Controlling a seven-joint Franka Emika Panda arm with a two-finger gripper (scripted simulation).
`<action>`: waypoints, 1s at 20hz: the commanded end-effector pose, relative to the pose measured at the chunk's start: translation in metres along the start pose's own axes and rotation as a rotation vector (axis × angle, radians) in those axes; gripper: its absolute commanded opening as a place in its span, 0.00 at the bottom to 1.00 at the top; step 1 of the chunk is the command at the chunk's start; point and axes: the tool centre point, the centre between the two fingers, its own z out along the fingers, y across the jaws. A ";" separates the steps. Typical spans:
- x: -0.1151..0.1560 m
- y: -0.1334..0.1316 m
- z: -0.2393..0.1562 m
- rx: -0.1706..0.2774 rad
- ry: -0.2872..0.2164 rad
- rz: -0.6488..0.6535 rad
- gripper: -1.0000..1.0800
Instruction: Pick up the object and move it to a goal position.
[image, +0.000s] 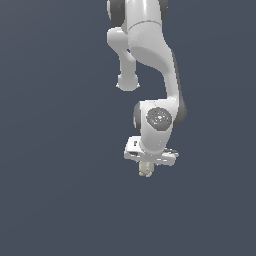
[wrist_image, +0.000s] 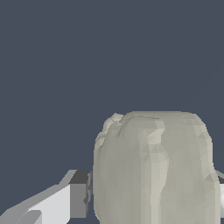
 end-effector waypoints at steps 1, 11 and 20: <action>0.000 0.000 0.000 0.000 0.000 0.000 0.00; -0.009 0.016 -0.007 0.000 0.000 0.000 0.00; -0.035 0.064 -0.029 0.000 0.000 0.000 0.00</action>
